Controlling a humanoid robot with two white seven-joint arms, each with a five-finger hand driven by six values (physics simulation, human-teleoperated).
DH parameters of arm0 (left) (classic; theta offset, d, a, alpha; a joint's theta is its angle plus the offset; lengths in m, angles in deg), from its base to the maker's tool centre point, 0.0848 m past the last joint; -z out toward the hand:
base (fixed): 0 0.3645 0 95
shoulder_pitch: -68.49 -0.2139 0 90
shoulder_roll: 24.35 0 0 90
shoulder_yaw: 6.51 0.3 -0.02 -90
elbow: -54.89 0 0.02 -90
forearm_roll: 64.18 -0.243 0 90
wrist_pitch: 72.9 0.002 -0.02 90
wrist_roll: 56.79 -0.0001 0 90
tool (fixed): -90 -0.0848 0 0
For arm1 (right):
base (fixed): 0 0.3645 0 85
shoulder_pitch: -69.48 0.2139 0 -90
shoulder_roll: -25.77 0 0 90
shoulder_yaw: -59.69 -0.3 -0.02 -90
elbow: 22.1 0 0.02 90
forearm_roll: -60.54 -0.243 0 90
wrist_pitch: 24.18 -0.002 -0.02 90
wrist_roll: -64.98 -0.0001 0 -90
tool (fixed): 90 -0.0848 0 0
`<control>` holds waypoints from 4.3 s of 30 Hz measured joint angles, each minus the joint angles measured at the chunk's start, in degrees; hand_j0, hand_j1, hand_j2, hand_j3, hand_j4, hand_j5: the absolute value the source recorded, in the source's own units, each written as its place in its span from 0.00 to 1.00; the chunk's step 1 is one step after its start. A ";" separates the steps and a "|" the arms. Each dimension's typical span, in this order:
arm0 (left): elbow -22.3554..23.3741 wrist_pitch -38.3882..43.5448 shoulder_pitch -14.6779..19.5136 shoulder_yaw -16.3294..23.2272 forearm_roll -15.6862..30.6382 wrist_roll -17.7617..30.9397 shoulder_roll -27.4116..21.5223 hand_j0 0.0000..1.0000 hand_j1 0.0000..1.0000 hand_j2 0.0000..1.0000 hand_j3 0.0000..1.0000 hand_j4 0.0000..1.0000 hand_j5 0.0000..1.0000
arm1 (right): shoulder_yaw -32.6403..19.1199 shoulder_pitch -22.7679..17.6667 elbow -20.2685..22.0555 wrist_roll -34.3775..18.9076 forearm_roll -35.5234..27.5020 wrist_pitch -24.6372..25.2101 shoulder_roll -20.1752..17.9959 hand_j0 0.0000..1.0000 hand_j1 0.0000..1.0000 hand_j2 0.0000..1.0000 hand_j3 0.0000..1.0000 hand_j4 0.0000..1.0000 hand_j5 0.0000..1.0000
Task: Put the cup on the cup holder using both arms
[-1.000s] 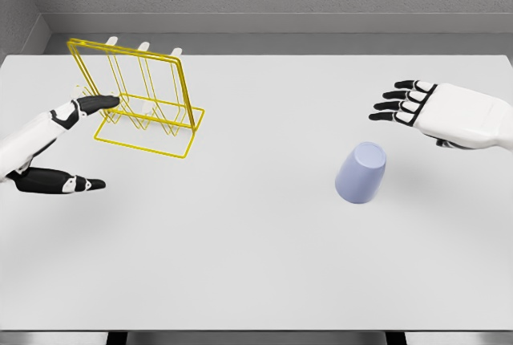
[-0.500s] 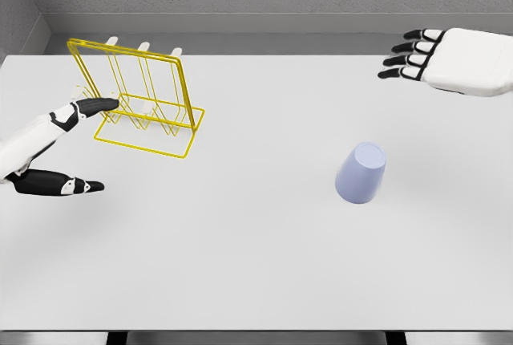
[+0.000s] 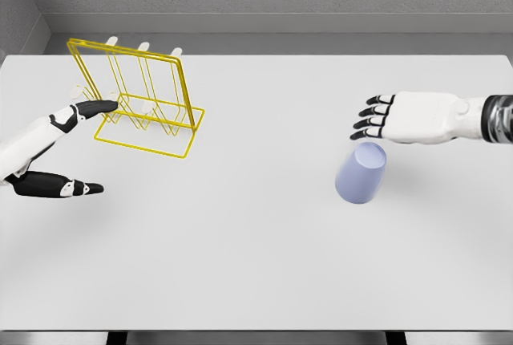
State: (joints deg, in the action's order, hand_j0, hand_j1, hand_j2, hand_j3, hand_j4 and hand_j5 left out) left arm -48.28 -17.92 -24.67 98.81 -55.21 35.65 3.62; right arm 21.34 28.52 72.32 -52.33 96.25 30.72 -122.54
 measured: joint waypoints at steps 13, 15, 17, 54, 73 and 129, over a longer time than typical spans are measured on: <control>0.03 -0.01 -0.09 5.23 12.94 3.99 -0.82 1.00 1.00 1.00 1.00 1.00 1.00 | 1.16 0.88 -1.28 -0.97 -12.23 -0.01 -2.84 1.00 1.00 1.00 1.00 1.00 1.00; 0.06 -0.01 -0.09 5.37 15.02 5.21 -0.82 1.00 1.00 1.00 1.00 1.00 1.00 | 1.95 0.79 -0.55 -0.99 -13.07 -0.03 -2.77 1.00 1.00 1.00 1.00 1.00 1.00; 0.12 -0.01 -0.09 5.53 16.17 5.86 -0.80 1.00 1.00 1.00 1.00 1.00 1.00 | 2.45 0.79 1.08 -1.01 -13.54 -0.02 -2.86 1.00 1.00 1.00 1.00 1.00 1.00; 7.30 16.54 6.41 18.69 28.96 13.03 21.22 1.00 1.00 1.00 1.00 1.00 1.00 | 5.32 1.41 2.12 -7.53 -7.17 -0.03 4.17 0.78 0.78 0.78 0.78 0.78 0.78; 10.20 21.26 8.08 19.21 28.72 12.65 23.73 1.00 1.00 1.00 1.00 1.00 1.00 | 4.79 1.49 2.43 -7.70 -5.59 -0.09 4.18 0.58 0.58 0.58 0.58 0.58 0.58; 12.54 21.31 9.49 19.60 28.64 12.67 23.60 1.00 1.00 1.00 1.00 1.00 1.00 | 6.72 3.51 6.93 -7.72 -8.12 -0.05 18.38 1.00 1.00 1.00 1.00 1.00 1.00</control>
State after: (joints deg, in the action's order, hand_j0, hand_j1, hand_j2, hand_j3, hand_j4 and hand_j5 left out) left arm -35.73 3.40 -15.18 118.41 -26.58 48.32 27.22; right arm 28.06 32.03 79.25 -60.05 88.13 30.68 -104.16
